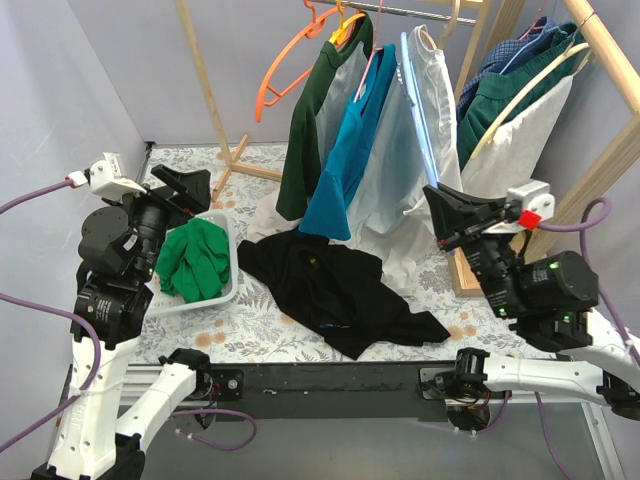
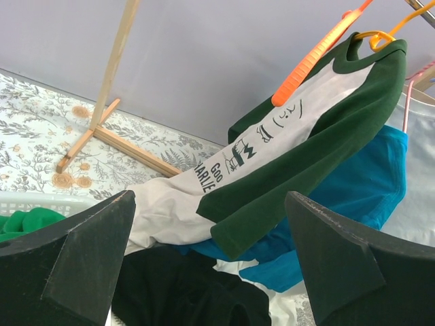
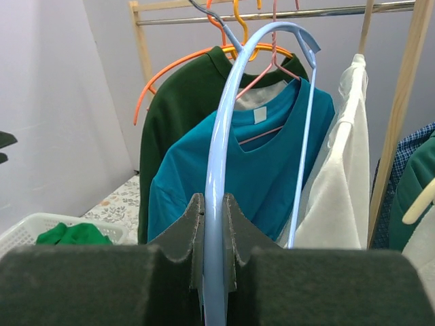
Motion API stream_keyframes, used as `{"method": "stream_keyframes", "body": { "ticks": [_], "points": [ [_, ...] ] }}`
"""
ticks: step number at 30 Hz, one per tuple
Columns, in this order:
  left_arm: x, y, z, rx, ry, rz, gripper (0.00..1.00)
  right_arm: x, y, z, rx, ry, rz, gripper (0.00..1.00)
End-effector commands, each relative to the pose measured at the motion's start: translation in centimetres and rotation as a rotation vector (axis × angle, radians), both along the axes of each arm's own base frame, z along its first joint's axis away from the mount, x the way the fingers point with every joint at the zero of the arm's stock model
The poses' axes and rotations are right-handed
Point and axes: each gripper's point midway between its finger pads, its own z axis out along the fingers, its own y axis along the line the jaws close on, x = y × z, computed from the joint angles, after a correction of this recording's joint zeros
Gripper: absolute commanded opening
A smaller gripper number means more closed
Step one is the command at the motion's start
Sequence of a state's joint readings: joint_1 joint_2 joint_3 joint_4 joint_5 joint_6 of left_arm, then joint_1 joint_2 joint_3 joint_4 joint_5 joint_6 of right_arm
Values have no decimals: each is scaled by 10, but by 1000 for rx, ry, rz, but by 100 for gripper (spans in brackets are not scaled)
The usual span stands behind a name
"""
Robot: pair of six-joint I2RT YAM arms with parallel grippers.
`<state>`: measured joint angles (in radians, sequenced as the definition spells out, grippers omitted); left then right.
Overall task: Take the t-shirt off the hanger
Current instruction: Place the hanger at the clothesline.
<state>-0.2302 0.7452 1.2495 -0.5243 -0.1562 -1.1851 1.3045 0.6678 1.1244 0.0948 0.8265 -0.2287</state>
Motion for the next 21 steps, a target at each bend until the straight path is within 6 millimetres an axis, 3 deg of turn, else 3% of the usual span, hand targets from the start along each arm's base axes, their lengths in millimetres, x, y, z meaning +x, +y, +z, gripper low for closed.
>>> {"method": "stream_keyframes", "body": {
  "ticks": [1, 5, 10, 21],
  "points": [
    [-2, -2, -7, 7, 18, -16, 93, 8, -6, 22, 139, -46, -80, 1],
    [-3, -6, -10, -5, 25, -38, 93, 20, 2, 19, 79, -78, -179, 1],
    [-5, -7, -12, -11, 25, -44, 93, 43, 27, 17, 33, -96, -195, 1],
    [-8, -9, -17, -7, 39, -56, 93, 91, 34, 32, 102, -118, -180, 1]
  ]
}}
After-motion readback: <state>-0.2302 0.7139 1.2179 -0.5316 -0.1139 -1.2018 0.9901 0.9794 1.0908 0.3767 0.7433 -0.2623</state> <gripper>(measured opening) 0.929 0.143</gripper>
